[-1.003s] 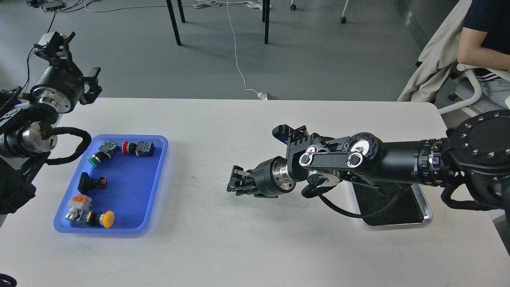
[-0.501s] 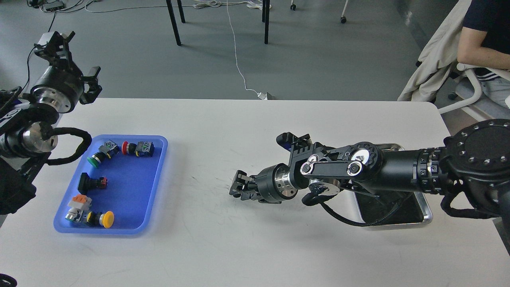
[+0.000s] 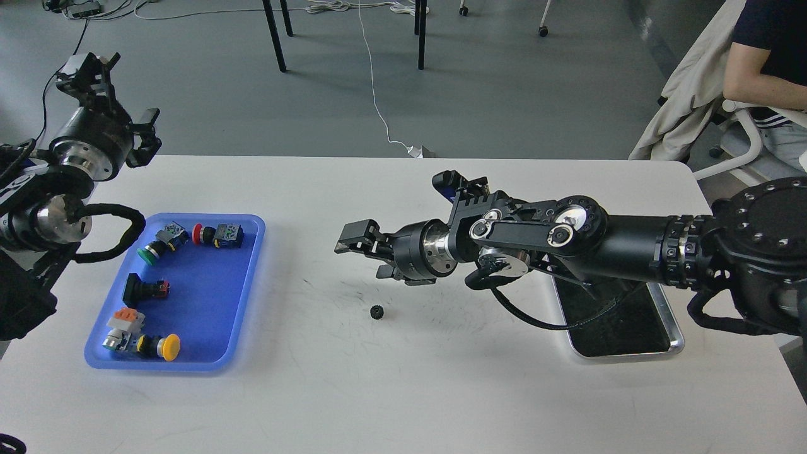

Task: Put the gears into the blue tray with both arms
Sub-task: 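Carry the black part to the table centre and open the right gripper, then withdraw the right gripper and move the left gripper toward the black part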

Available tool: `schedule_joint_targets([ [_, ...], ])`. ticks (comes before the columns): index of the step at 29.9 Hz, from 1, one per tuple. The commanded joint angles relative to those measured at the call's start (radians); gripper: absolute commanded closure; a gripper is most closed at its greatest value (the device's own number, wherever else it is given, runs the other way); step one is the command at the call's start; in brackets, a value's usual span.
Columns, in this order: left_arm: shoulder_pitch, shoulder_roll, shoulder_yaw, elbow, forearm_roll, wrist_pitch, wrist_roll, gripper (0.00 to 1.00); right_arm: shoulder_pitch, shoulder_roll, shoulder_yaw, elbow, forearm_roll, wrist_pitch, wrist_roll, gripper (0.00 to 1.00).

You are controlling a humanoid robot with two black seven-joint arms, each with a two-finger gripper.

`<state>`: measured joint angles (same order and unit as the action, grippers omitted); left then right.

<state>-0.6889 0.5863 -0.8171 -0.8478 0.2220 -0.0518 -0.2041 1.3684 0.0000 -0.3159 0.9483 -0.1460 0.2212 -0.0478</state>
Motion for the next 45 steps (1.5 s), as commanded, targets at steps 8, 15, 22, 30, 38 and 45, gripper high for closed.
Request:
schedule_joint_targets([
  [8,0.031,0.04,0.003,-0.146,0.077,0.027,0.015,0.02,0.106,-0.208,0.187,0.007,0.037,0.09,0.0,0.08],
  [15,0.039,0.13,0.093,-0.37,0.161,0.046,0.037,0.02,0.037,-0.671,0.319,0.105,0.202,0.159,0.022,0.08],
  [22,0.04,0.199,0.159,-0.609,0.289,0.073,0.042,0.02,-0.23,-1.082,0.497,0.239,0.347,0.268,0.095,0.07],
  [30,0.031,0.169,0.159,-0.665,0.353,0.079,0.048,0.02,-0.454,-1.414,0.479,0.441,0.332,0.268,0.16,0.04],
  [38,0.031,0.153,0.161,-0.663,0.355,0.079,0.052,0.02,-0.499,-1.428,0.39,0.449,-0.145,0.268,0.158,0.04],
  [45,0.048,0.15,0.24,-0.663,0.544,0.079,0.046,0.02,-0.5,-1.352,0.382,0.468,-0.198,0.268,0.152,0.04],
])
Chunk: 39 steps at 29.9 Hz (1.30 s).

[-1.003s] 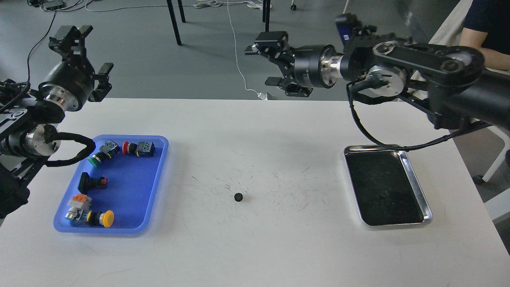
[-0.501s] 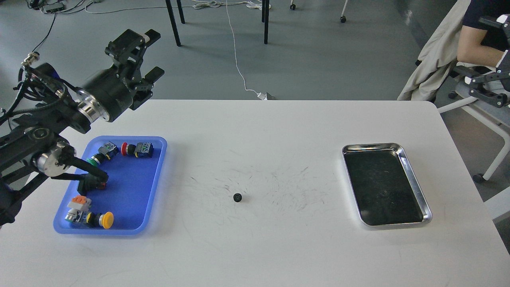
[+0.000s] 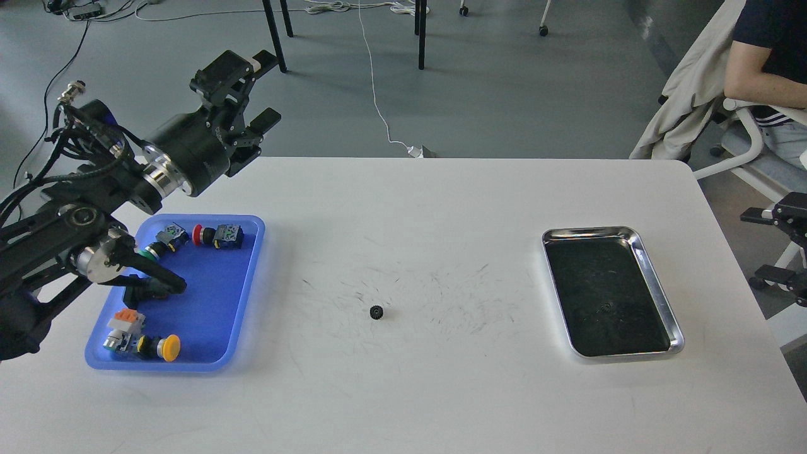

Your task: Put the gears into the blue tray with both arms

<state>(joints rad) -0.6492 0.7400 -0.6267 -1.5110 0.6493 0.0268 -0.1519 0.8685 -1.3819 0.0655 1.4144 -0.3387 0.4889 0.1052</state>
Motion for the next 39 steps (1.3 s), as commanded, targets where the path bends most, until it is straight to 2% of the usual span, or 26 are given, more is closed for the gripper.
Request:
schedule_joint_targets([
  [1,0.017,-0.01,0.073,0.002,0.163,0.002,-0.009,0.02,0.0,0.043,0.004,0.0,-0.003,0.0,0.001,0.04],
  [13,0.246,-0.031,0.122,0.014,0.818,0.008,-0.012,0.02,0.0,0.19,0.065,-0.015,0.115,0.0,0.011,0.04],
  [17,0.307,-0.076,0.15,0.018,1.085,0.079,-0.017,0.02,0.0,0.21,0.08,-0.015,0.147,0.0,0.014,0.04],
  [20,0.33,-0.134,0.188,0.067,1.263,0.151,-0.017,0.02,0.0,0.211,0.08,-0.02,0.159,0.0,0.016,0.03],
  [23,0.332,-0.192,0.219,0.121,1.389,0.189,-0.017,0.02,-0.002,0.213,0.079,-0.054,0.193,0.0,0.033,0.03],
  [27,0.332,-0.257,0.223,0.198,1.48,0.225,-0.017,0.03,-0.013,0.221,0.076,-0.135,0.274,0.0,0.088,0.03],
  [31,0.332,-0.306,0.226,0.256,1.532,0.24,-0.017,0.03,-0.062,0.282,0.079,-0.216,0.308,0.0,0.097,0.03],
  [35,0.332,-0.343,0.226,0.291,1.532,0.26,-0.017,0.04,-0.095,0.297,0.079,-0.224,0.308,0.0,0.134,0.03],
  [39,0.333,-0.382,0.234,0.322,1.532,0.274,-0.017,0.06,-0.112,0.305,0.079,-0.229,0.308,0.0,0.142,0.03],
])
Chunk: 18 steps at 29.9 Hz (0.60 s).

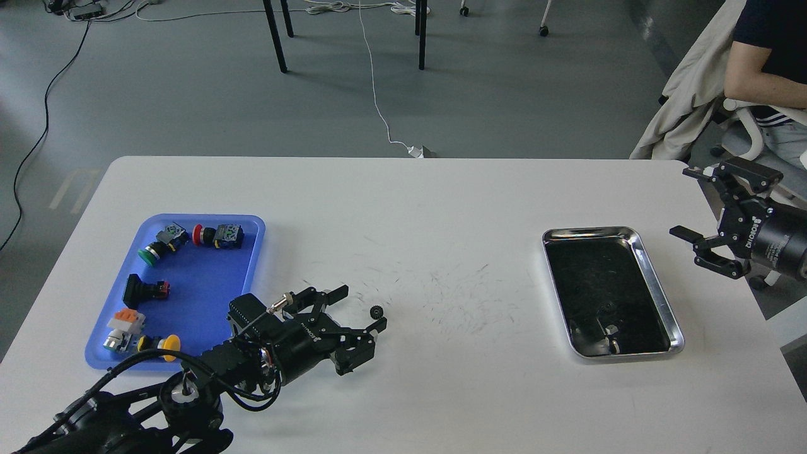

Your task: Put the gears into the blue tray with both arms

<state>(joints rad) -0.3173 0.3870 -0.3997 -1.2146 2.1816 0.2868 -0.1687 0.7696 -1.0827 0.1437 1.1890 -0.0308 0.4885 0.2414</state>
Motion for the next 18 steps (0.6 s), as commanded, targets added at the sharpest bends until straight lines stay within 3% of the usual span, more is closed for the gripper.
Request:
schedule_joint_targets([
  [1,0.0,-0.042,0.013,0.041,0.0,0.023,0.0,0.07,-0.019,0.006,0.001,-0.006,0.0,0.0,0.006,0.03],
  [4,0.0,-0.065,0.018,0.07,0.0,0.037,0.0,0.1,-0.026,0.009,-0.006,-0.022,-0.003,0.0,0.001,0.03],
  [11,0.0,-0.096,0.021,0.121,0.0,0.041,0.0,0.29,-0.069,0.055,-0.019,-0.084,-0.02,0.0,-0.024,0.03],
  [18,0.0,-0.094,0.021,0.135,0.0,0.042,0.0,0.41,-0.084,0.082,-0.032,-0.085,-0.116,0.0,-0.057,0.04],
])
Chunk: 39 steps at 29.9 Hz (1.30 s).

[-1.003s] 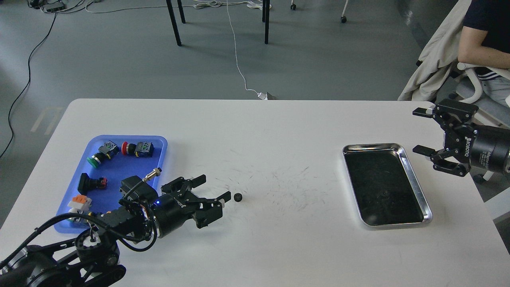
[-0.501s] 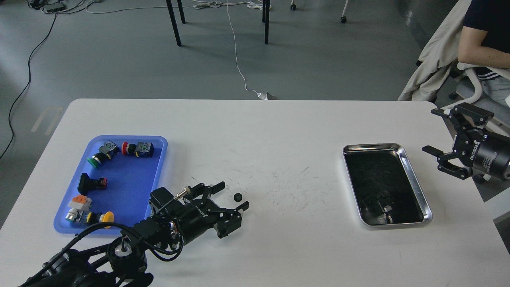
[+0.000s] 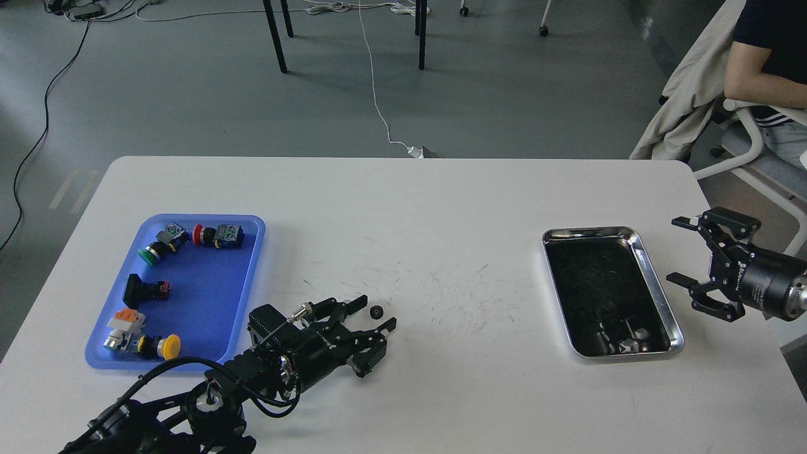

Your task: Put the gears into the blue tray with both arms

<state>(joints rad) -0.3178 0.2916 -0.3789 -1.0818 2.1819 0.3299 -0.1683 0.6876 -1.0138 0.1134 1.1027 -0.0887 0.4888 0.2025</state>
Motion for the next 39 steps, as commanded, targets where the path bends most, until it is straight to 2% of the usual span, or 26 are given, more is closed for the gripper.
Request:
schedule_joint_targets([
  [1,-0.001,0.001,0.0,0.002,0.0,-0.002,0.001,0.43,-0.003,0.023,-0.001,0.003,-0.087,0.0,-0.028,0.04],
  [7,0.0,0.001,0.0,0.003,0.0,-0.002,0.006,0.54,-0.002,0.066,-0.001,0.006,-0.174,0.0,-0.101,0.06],
  [16,0.0,0.004,0.0,0.003,0.0,-0.002,0.007,0.61,-0.002,0.109,-0.001,0.016,-0.209,-0.015,-0.152,0.08],
  [22,-0.001,0.011,0.0,0.003,0.0,-0.002,0.006,0.65,0.003,0.139,-0.001,0.017,-0.209,-0.055,-0.212,0.15],
  [26,-0.001,0.012,0.0,0.002,0.0,-0.002,0.007,0.67,0.013,0.143,-0.001,0.02,-0.204,-0.059,-0.253,0.15],
  [33,-0.001,0.012,0.0,0.003,0.0,-0.002,0.006,0.71,0.043,0.132,0.002,0.074,-0.191,-0.059,-0.284,0.15],
  [39,-0.001,0.014,0.0,0.002,0.0,-0.002,0.006,0.8,0.058,0.12,0.003,0.077,-0.189,-0.052,-0.298,0.15],
])
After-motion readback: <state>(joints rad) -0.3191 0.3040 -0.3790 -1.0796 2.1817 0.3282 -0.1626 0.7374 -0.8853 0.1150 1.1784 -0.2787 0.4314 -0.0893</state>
